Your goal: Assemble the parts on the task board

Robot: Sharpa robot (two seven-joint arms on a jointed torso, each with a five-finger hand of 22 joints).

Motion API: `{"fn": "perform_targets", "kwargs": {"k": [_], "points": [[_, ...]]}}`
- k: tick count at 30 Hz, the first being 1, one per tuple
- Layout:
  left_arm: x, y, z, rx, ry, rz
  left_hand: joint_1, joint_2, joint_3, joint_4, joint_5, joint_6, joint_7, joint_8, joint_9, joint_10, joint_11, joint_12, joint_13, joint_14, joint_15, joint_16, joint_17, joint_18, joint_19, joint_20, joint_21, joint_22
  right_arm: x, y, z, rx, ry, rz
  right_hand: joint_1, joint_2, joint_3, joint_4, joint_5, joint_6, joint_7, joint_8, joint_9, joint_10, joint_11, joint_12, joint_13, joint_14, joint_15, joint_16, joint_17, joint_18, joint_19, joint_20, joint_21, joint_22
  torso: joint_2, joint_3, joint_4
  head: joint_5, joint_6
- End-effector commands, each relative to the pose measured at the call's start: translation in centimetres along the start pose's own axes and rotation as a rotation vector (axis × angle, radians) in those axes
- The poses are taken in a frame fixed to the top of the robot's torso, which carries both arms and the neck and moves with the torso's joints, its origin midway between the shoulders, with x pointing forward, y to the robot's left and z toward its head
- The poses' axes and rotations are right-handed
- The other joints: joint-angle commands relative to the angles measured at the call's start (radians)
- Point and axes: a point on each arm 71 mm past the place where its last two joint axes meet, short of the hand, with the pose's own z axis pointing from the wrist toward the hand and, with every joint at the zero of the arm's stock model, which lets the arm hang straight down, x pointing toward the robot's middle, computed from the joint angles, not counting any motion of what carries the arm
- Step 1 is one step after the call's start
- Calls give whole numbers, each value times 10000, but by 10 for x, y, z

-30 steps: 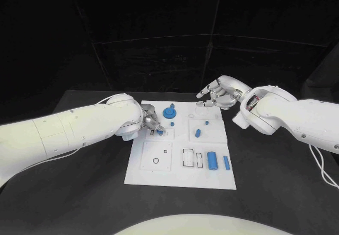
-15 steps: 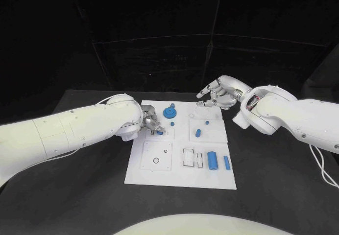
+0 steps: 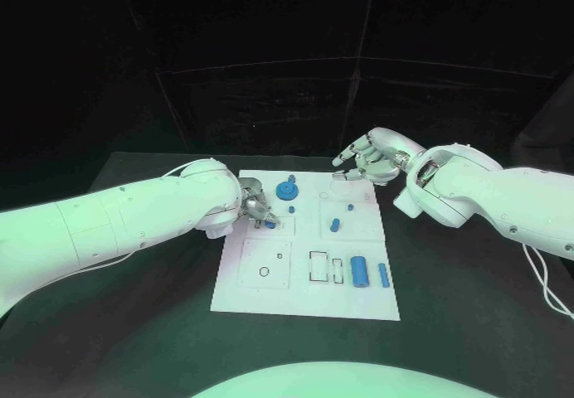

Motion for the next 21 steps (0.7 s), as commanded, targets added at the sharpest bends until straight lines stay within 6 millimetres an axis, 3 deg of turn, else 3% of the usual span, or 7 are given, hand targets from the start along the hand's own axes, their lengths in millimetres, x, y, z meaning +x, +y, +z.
{"fn": "perform_targets", "kwargs": {"k": [1, 9, 21], "points": [[2, 1, 1, -107, 156, 161, -349, -55, 447, -500, 15, 55, -84, 50, -13, 59, -36, 78, 40, 1058, -39, 63, 2634, -133, 52, -28, 62, 21, 0, 1, 0, -54, 44, 15, -27, 79, -63, 23, 76, 40, -6, 66, 3, 48, -24, 3, -32, 553, -40, -65, 467, 132, -14, -70, -61, -49, 8, 1, -8, 0, -22], [2, -1, 4, -173, 244, 223, -877, -55, -614, -176, -16, 271, -149, 81, 1, 110, -90, 261, 222, 1058, -95, 63, 2634, -154, 96, -90, 100, 135, 0, 2, 0, -59, 55, 18, -31, 78, -67, 25, 76, 39, -5, 67, 2, 50, -24, 7, -28, 552, -40, -68, 463, 135, -19, -70, -68, -62, 2, 8, -4, -2, -42], [2, -4, 7, -215, 288, 271, -965, 131, -1203, -19, -12, 345, -177, 153, 42, 148, -109, 364, 326, 1058, -112, 63, 2634, -173, 140, -112, 154, 248, 0, 2, 0, -42, 58, 18, -36, 75, -73, 27, 77, 37, -5, 67, 2, 49, -23, 7, -28, 551, -39, -72, 458, 138, -27, -70, -79, -83, 4, 7, -5, -28, -49]]}}
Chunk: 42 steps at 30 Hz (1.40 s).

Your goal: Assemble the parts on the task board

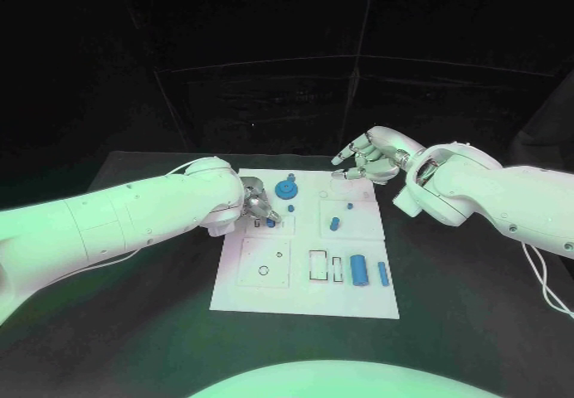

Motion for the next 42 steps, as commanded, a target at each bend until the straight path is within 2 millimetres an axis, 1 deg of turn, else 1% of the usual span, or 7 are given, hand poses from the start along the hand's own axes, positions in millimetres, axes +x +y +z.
{"fn": "perform_targets", "kwargs": {"k": [1, 13, 16, 18, 29, 37, 42], "points": [[1, 0, 0, -79, 142, 149, -62, 95, -131, 42, -11, 81, -10, 75, 15, 47, -3, 50, 29, 1021, -77, 63, 2634, -177, 68, -39, 78, 37, 0, 1, 0, -40, 46, 16, -36, 75, -48, 2, 30, 37, -5, 67, 2, 49, -23, 10, -6, 551, -40, -26, 460, 138, -27, -70, -35, -9, -2, -2, 6, -12, -9], [-1, 1, 1, -143, -29, 36, -538, 75, -1539, 590, -62, 127, -8, 137, 48, 67, -4, 108, 68, 1021, -82, 63, 2634, -191, 97, -51, 100, 127, 0, 1, 0, -23, 45, 13, -92, 62, -93, 33, 19, 24, -1, 68, -2, 14, -18, -33, -52, 542, -37, -55, 420, 149, -54, -69, -76, -79, -4, -11, 16, -21, -10], [-2, 2, 1, -126, -112, -22, -637, 88, -2276, 888, -1664, 125, -28, 140, 50, 68, -23, 126, 77, 1021, -90, 63, 2634, -193, 105, -63, 105, 159, 0, 1, 0, -23, 47, 12, -122, 62, -115, 53, 13, 16, 0, 69, -4, 5, -16, -43, -64, 541, -36, -60, 417, 152, -59, -68, -88, -96, -6, -14, 21, -23, -20], [-3, 3, 1, -110, -168, -64, -639, 111, -2663, 1075, -2103, 123, -33, 146, 52, 67, -16, 137, 84, 1021, -99, 63, 2634, -196, 111, -61, 106, 177, 0, 1, 0, -23, 46, 10, -141, 65, -127, 66, 11, 13, 1, 69, -5, 3, -15, -44, -67, 541, -35, -63, 415, 152, -59, -68, -93, -100, -7, -15, 21, -18, -13], [-22, 6, -12, 145, -475, -559, -256, 282, -4138, 1803, -2189, -102, 23, 142, 73, -228, 23, -222, -399, 1021, -81, 63, 2634, -123, -21, -64, -165, -128, -2, -1, 1, 0, 14, -2, -188, 69, -160, 98, 9, 3, 3, 71, -8, -7, -12, -54, -82, 538, -33, -74, 404, 156, -69, -66, -114, -131, -8, -7, 13, 0, 11], [-66, 5, -29, 200, -399, -406, 940, 711, -4583, 1618, -1912, -1095, 457, -521, -316, -1174, 388, -1265, -1742, 1021, 197, 63, 2634, 21, -364, 164, -796, -870, -3, -3, 1, 35, -19, -15, -188, 69, -160, 98, 9, 3, 3, 71, -8, -7, -12, -54, -82, 538, -33, -74, 404, 156, -69, -66, -114, -131, -6, 3, 14, 40, 122], [-90, 11, -24, -199, -364, -330, 1278, 913, -4701, 1589, -1811, -1269, 608, -818, -594, -1264, 522, -1260, -1831, 1021, 327, 63, 2634, 45, -398, 290, -888, -947, -2, -2, 2, 34, -28, -16, -198, 70, -168, 105, 9, 1, 3, 72, -9, 5, -12, -34, -64, 539, -32, -75, 405, 154, -63, -66, -111, -122, 8, 1, 7, 83, 171]]}}
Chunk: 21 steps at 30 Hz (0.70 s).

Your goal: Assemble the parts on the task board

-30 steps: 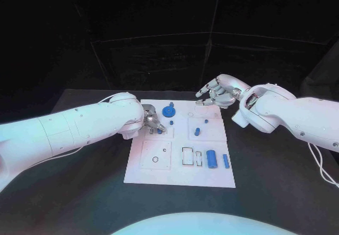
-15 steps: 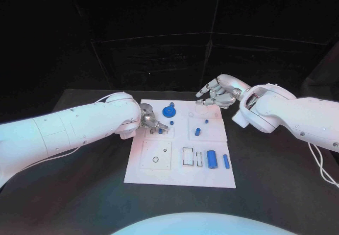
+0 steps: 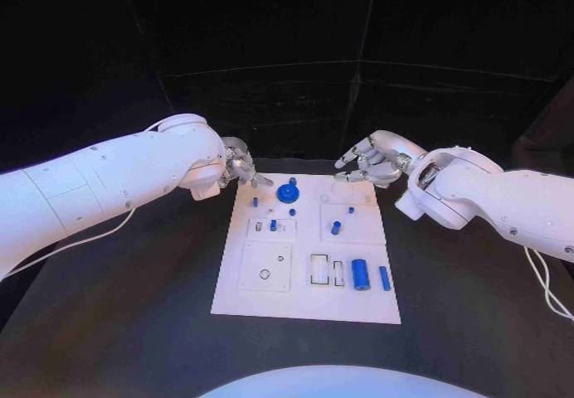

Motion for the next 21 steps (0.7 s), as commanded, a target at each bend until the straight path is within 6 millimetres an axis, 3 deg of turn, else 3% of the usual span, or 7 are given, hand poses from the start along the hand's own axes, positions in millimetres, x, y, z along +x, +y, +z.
{"fn": "perform_targets", "kwargs": {"k": [1, 5, 10, 21], "points": [[-4, 3, 7, -253, 743, 413, 156, 40, -85, -2, 49, -61, 23, -98, -113, -23, 46, 26, 3, 1037, 101, 63, 2635, 41, -15, 106, -56, -3, 0, 2, 1, -90, 33, 18, -105, -23, -57, -6, 10, 1, 3, 39, -9, 5, -12, -33, 1, 539, -32, -41, 408, 155, -26, -28, -33, -6, 20, 1, -14, 49, 46], [-12, 6, 16, -551, 751, 486, 180, 86, -131, 21, 45, -32, 31, -128, -163, 18, 56, 109, 77, 1037, 114, 63, 2635, 37, 2, 125, -36, 33, 1, 3, 3, -114, 53, 20, -105, -23, -57, -6, 10, 1, 3, 39, -9, 5, -12, -33, 1, 539, -32, -41, 408, 155, -26, -28, -33, -6, 35, -27, -28, 80, 48], [-14, 11, 27, -889, 821, 547, 166, 155, -253, 95, 27, 93, 19, -135, -238, 68, 51, 212, 145, 1037, 118, 63, 2635, 35, 25, 145, -15, 72, 2, 4, 4, -136, 77, 23, -105, -20, -59, -5, 13, 0, 3, 40, -9, 1, -13, -39, -6, 539, -32, -42, 408, 155, -26, -28, -35, -8, 52, -34, -38, 124, 67], [-2, 19, 43, -1116, 986, 413, 36, 349, -683, 242, -82, 499, -92, 9, -327, 196, -35, 464, 306, 1037, 58, 63, 2635, 4, 123, 114, 107, 270, 4, 5, 6, -172, 107, 27, -99, -12, -58, -5, 21, -1, 2, 41, -9, 4, -14, -34, -2, 540, -33, -40, 413, 155, -25, -28, -37, -10, 32, -18, -32, 126, 9]]}}
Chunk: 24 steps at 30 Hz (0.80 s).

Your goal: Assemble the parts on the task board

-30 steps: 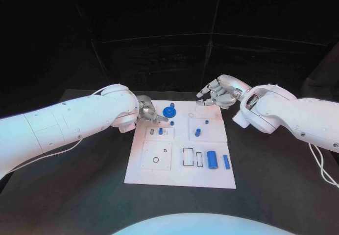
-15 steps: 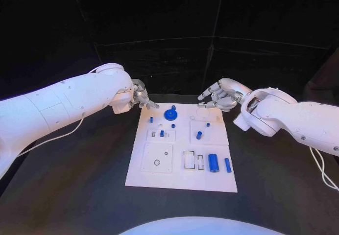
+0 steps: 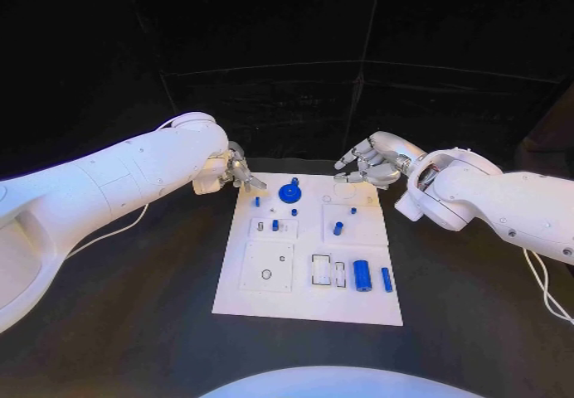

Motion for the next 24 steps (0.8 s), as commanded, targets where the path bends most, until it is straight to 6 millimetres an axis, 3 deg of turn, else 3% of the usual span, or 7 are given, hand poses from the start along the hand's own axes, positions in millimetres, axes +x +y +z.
{"fn": "perform_targets", "kwargs": {"k": [1, 24], "points": [[4, -2, 3, 209, 140, 185, -55, 118, -143, -1, -92, 101, -18, 105, 3, 98, -5, 102, 41, 1038, -20, 63, 2635, 1, 90, 2, 60, 56, 0, 2, 1, -102, 53, 15, -99, -12, -58, -5, 21, -1, 2, 42, -9, 4, -14, -33, -4, 540, -33, -41, 413, 155, -25, -28, -39, -11, -9, 4, 2, -5, -16], [18, -4, 12, 82, 669, 389, 354, 359, -323, -212, -71, 240, -98, 250, 44, 157, -78, 206, 74, 1038, -81, 63, 2635, -21, 136, -57, 117, 173, 1, 2, 2, -116, 86, 18, -96, -1, -59, -3, 32, -1, 1, 44, -9, 3, -15, -34, -7, 540, -33, -44, 410, 156, -25, -28, -44, -17, -10, 11, 12, -16, -54]]}}
